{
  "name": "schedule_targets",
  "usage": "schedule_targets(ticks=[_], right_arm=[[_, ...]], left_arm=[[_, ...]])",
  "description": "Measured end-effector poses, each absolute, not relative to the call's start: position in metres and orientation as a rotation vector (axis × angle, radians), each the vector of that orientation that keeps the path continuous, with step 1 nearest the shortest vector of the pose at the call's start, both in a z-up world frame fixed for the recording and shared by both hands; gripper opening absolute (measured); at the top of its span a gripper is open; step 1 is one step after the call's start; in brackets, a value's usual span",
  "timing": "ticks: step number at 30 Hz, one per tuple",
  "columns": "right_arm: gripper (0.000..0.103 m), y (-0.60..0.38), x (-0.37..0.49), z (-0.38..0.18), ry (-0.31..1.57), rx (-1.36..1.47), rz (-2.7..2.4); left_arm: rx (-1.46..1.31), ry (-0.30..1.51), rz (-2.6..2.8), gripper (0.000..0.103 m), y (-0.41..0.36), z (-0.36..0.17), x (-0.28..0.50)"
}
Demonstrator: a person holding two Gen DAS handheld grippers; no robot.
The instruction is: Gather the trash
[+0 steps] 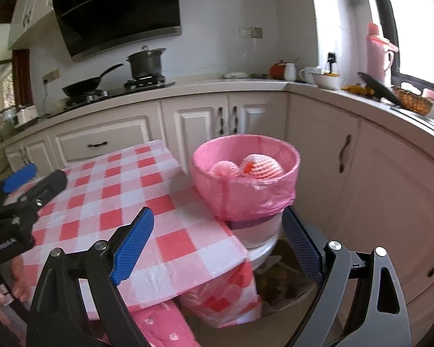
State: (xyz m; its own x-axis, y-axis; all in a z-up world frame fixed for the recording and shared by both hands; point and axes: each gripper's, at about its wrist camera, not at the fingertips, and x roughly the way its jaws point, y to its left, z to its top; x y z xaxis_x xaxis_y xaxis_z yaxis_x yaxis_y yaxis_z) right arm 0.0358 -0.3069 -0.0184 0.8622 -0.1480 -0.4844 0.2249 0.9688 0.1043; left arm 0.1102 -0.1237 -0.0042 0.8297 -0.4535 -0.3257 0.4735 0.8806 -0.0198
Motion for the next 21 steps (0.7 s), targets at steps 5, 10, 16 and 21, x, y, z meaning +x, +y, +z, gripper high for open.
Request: schedule_targets(ticks=[5, 10, 16, 21], right_arm=[[0.085, -0.3101, 0.0357, -0.0182, 0.496, 0.193, -0.151], [0.085, -0.3077, 0.0348, -0.0178, 0.484, 0.17, -0.195], [0.085, -0.3069, 0.0352, -0.0213, 0.487, 0.172, -0.198], [0.085, -0.3054, 0.0312, -0.0215, 0.456, 0.156, -0.206]], left_arm=[[0.027, 0.355, -0.528, 0.098, -0.1208, -0.0054, 0.1143], [0.02, 0.365, -0.527, 0.098, -0.1212, -0.0078, 0.1155], [0.028, 0.361, -0.535, 0.098, -0.1239, -0.0086, 0.1134], [0.021, 0.349, -0.537, 0.098, -0.1227, -0.0093, 0.1125]])
